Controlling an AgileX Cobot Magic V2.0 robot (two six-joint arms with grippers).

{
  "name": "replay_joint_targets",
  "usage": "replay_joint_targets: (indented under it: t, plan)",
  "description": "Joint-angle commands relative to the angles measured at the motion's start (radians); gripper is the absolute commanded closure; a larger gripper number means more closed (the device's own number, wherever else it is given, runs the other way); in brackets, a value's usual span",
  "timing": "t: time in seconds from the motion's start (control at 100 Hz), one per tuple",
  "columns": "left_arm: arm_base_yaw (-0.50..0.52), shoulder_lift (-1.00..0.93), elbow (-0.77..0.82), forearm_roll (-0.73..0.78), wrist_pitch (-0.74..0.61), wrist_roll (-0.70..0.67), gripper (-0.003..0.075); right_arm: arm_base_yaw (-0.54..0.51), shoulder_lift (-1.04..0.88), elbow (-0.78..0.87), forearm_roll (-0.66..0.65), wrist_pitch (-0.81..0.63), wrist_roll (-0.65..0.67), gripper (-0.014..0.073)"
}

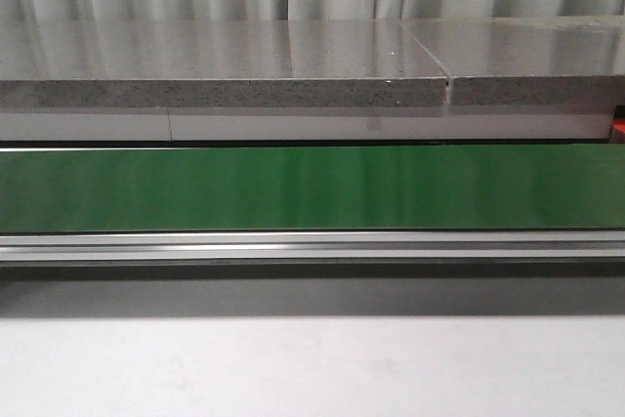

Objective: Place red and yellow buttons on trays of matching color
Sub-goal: 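Carry the red button to the red tray and release it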

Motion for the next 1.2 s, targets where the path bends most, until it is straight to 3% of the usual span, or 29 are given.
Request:
replay_joint_targets:
  t: [0.0,0.16,0.26,0.39,0.5,0.59,0.8,1.19]
  plan:
    - [-0.006,0.011,-0.022,-0.016,-0.066,-0.003,0.0741,-0.003,-0.061,-0.026,0.023,-0.044,-0.011,0.0066]
    - [-0.006,0.011,-0.022,-0.016,-0.066,-0.003,0.0741,-0.003,-0.102,-0.026,-0.002,-0.043,-0.028,0.0079]
    - [-0.006,0.011,-0.022,-0.016,-0.066,-0.003,0.0741,0.0,-0.144,-0.026,-0.051,-0.027,-0.071,0.0146]
    - [-0.006,0.011,-0.022,-0.016,-0.066,-0.003,0.0741,0.024,-0.202,-0.026,-0.108,-0.006,-0.136,0.0338]
    - [-0.006,0.011,-0.022,-0.016,-0.066,-0.003,0.0741,0.086,-0.251,-0.026,-0.171,0.004,-0.158,0.0546]
    - [-0.006,0.011,-0.022,-0.016,-0.066,-0.003,0.0741,0.143,-0.281,-0.026,-0.219,0.021,-0.158,0.0666]
    - [-0.006,0.011,-0.022,-0.016,-0.066,-0.003,0.0741,0.255,-0.378,0.013,-0.229,0.032,-0.158,0.066]
    - [-0.006,0.011,-0.022,-0.016,-0.066,-0.003,0.0741,0.364,-0.638,0.337,-0.232,-0.099,-0.159,0.066]
